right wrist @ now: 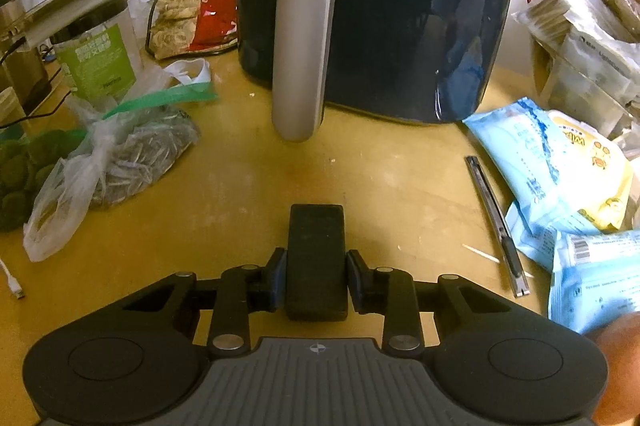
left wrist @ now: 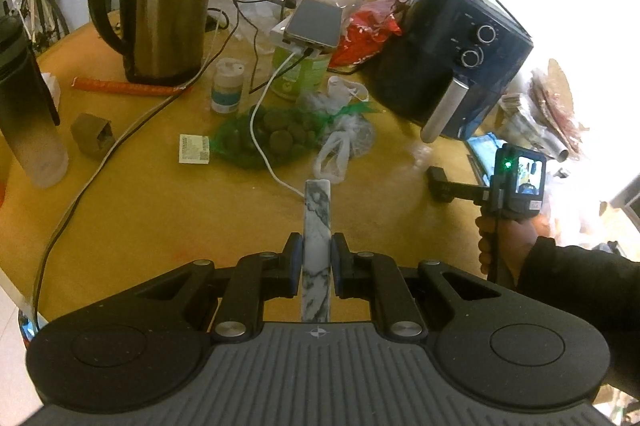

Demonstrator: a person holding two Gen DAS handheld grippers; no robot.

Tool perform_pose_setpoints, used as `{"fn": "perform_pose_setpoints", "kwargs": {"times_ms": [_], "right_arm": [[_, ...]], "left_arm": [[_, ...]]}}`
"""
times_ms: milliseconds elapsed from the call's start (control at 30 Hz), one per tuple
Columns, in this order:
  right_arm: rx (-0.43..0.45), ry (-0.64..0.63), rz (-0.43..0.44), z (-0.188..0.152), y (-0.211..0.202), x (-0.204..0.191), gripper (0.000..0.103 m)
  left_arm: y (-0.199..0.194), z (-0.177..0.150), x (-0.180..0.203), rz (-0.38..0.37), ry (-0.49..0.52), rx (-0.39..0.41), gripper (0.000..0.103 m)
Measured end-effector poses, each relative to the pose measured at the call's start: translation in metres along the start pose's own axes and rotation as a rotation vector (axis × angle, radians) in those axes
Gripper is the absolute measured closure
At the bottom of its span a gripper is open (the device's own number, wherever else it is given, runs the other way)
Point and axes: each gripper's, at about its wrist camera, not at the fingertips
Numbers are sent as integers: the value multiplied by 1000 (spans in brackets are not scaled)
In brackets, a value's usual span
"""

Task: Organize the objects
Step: 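Carry the marble strip and black block toward the box with both tools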

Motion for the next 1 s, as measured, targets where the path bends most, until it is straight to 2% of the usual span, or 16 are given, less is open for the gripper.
{"fn": "perform_pose_setpoints", "kwargs": {"times_ms": [600,1000], "right_arm": [[-168,28,5,-18,-28,-6,69],[-152,65,7,-37,-62,-4,70]], "left_arm": [[2,6,12,-89,91,4,87],[-1,4,14,-141,153,4,88]]}}
Point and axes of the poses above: each gripper's, at about its wrist camera, not at the fingertips, and y roughly the way its jaws point, x to its right, z to its top, and after that the axes turned 10 degrees about z, right-handed
